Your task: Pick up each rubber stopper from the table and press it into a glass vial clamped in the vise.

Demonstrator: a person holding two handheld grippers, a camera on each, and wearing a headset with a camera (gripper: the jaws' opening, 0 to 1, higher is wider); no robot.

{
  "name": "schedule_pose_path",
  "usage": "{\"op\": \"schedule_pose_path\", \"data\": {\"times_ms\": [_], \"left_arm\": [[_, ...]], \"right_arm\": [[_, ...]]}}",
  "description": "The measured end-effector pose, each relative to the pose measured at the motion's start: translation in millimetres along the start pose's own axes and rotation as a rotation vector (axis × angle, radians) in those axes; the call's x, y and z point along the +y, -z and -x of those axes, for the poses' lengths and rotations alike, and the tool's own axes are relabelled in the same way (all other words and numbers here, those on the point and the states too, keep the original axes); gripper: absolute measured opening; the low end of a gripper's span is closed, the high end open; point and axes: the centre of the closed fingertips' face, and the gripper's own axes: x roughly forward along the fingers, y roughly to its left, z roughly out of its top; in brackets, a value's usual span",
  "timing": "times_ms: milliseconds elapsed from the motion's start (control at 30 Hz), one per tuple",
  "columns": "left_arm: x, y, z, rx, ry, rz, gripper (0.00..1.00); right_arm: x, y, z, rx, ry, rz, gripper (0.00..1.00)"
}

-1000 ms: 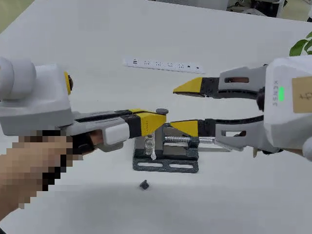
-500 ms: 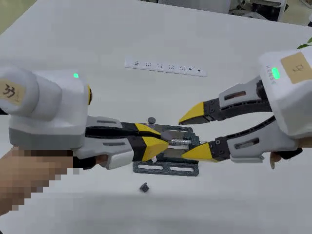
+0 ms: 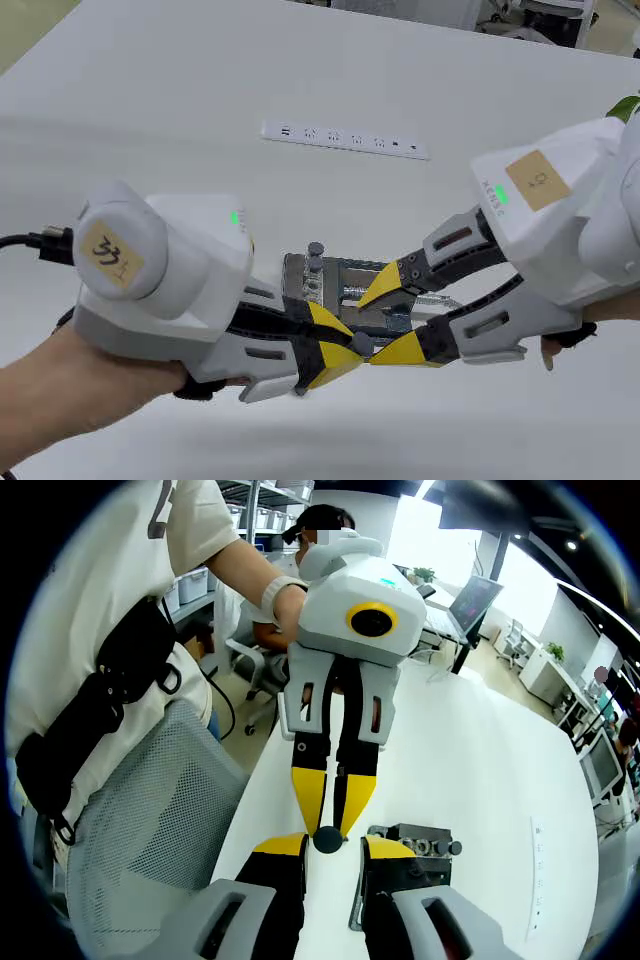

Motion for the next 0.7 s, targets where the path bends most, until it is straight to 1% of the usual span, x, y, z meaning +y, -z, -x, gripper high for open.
{"op": "schedule_pose_path", "data": {"times_ms": [67,300,700], "left_arm": [[0.4,0.2,-0.2,-0.002,0.0,0.002,0.03],[-1.1,1.5,-1.4,-0.004,0.002,0.007,0.03],[-2.9,2.2,-2.6,0.008,0.007,-0.013,0.03]], "right_arm": [[0.5,1.8,-0.8,0.009,-0.004,-0.003,0.13],[4.0,4.5,-0.9,0.016,-0.02,-0.008,0.11],[8.0,5.8,-1.3,0.029,-0.04,-0.009,0.08]]}}
